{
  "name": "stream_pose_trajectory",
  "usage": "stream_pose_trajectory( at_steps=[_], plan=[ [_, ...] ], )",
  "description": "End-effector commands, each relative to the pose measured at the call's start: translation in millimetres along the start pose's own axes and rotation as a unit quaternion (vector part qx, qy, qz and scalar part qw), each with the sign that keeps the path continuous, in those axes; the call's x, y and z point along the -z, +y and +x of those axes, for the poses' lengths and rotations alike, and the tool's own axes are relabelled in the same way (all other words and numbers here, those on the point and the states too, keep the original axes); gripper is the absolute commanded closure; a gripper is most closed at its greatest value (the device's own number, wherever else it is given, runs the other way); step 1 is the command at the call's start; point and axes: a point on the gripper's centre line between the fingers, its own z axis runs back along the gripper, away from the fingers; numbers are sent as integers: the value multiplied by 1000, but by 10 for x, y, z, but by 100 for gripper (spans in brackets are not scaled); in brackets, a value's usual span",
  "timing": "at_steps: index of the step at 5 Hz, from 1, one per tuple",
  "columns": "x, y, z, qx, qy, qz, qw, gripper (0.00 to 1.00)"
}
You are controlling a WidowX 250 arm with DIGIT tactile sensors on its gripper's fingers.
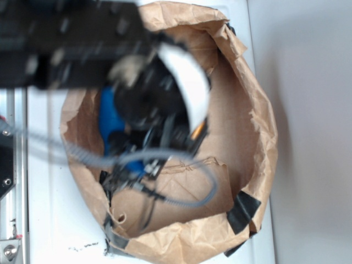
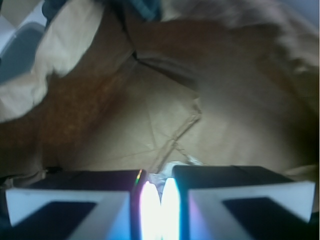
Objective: Grab the white paper.
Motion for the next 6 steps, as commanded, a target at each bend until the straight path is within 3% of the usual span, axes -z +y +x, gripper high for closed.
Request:
stream_pose_trajectory(
  at_steps=[1,3,4,5,6],
  plan=[
    [427,140,-133,14,45,-1,999,0],
    [807,-12,-56,23,56,-47,997,0],
    [1032,-133,66,26,71,-47,996,0],
    [1134,-113,62,34,94,-25,995,0],
    [1135,-88,46,44,96,-14,994,100]
  ],
)
